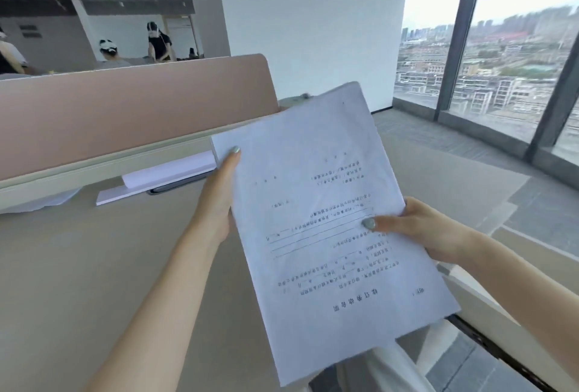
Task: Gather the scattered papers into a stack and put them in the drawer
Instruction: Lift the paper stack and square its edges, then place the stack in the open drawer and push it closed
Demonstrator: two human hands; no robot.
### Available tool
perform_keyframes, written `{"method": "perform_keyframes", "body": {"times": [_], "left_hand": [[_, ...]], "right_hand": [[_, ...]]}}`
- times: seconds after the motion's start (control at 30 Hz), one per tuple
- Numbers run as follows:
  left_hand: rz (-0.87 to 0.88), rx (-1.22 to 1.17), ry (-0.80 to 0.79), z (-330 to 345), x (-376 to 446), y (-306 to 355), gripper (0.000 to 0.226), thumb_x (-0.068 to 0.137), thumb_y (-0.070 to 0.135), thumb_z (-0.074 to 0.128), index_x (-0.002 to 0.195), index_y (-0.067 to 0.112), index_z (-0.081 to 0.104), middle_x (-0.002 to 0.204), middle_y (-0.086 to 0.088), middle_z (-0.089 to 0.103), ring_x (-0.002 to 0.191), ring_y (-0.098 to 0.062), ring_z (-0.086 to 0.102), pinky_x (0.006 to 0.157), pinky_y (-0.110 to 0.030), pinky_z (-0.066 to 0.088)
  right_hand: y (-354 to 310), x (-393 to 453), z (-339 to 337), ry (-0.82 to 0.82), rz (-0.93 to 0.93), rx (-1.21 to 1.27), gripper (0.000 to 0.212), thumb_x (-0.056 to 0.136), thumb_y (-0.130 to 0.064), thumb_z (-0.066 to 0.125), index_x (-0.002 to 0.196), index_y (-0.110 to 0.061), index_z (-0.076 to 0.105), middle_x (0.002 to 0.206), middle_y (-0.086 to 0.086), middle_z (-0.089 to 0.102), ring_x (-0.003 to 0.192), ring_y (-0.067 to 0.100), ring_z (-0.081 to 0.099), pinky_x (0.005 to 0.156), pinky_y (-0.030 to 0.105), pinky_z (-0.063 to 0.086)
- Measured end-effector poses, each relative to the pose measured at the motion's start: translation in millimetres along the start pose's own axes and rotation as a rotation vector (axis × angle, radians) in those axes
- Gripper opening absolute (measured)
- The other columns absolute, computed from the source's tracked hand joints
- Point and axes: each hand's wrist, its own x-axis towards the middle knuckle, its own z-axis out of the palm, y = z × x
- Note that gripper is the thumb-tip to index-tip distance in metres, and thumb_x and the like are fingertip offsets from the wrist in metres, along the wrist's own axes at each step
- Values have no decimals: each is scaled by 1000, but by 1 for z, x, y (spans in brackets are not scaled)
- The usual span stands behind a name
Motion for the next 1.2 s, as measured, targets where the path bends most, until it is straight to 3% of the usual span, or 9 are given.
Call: {"method": "perform_keyframes", "body": {"times": [0.2, 0.4, 0.5, 0.57, 0.7, 0.8, 0.9, 1.07, 1.2], "left_hand": [[-3, -2, -133, 72, 4, -33, 17, 89, 31, 53, 86, 24, 68, 78, 14, 75, 80, -10, 70, 72, -30, 52], [-77, -45, -227, 169, -10, -71, 16, 88, 28, 55, 94, 20, 67, 91, 3, 69, 83, -17, 66, 71, -29, 51], [-185, -102, -261, 215, -26, -89, 17, 89, 28, 54, 96, 17, 66, 93, -1, 69, 85, -22, 65, 69, -28, 51], [-253, -126, -250, 243, -34, -99, 21, 89, 29, 53, 102, 15, 62, 91, 0, 67, 76, -17, 64, 54, -20, 51], [-302, -212, -213, 292, -48, -114, 18, 90, 29, 51, 94, 14, 60, 90, -4, 65, 68, -16, 61, 54, -24, 49], [-295, -212, -214, 325, -61, -127, 18, 89, 29, 52, 76, 20, 59, 77, 0, 62, 73, -22, 62, 65, -33, 50], [-301, -212, -194, 349, -73, -144, 17, 88, 30, 51, 74, 23, 59, 79, 2, 63, 82, -25, 62, 71, -37, 50], [-325, -198, -231, 381, -88, -149, 16, 90, 32, 49, 82, 20, 57, 79, 4, 60, 81, -20, 58, 71, -32, 44], [-312, -255, -306, 400, -88, -133, 16, 90, 32, 50, 79, 24, 59, 82, 4, 64, 82, -20, 62, 72, -32, 48]], "right_hand": [[10, -64, -37, 163, 98, 21, 32, 72, -10, 72, 104, -8, 68, 102, 13, 75, 89, 29, 73, 73, 40, 60], [33, -145, -79, 392, 175, 233, 30, 81, -29, 55, 95, -9, 71, 90, 13, 77, 79, 26, 74, 64, 35, 61], [59, -195, -102, 541, 10, 549, 79, 88, -59, 29, 108, 8, 66, 113, 30, 66, 104, 36, 66, 87, 39, 55], [75, -229, -113, 659, -132, 839, 79, 83, -69, 31, 103, -5, 73, 110, 16, 72, 97, 27, 71, 87, 35, 55], [106, -259, -106, 876, -381, 893, 87, 73, -74, 47, 136, -16, 44, 146, -1, 43, 133, 23, 42, 119, 40, 9], [112, -252, -105, 1051, -419, 903, 99, 53, -65, 66, 138, -19, 44, 135, -1, 58, 121, 24, 58, 110, 42, 32], [124, -239, -112, 1175, -411, 910, 73, 78, -55, 53, 139, -16, 40, 135, 0, 57, 108, 15, 59, 101, 32, 40], [165, -212, -128, 1375, -104, 762, 56, 91, -46, 45, 137, -15, 41, 136, 0, 49, 132, 17, 38, 106, 36, 30], [191, -204, -127, 1329, 272, 866, 24, 87, -35, 57, 71, -17, 55, 78, -1, 52, 80, 17, 57, 73, 31, 48]]}}
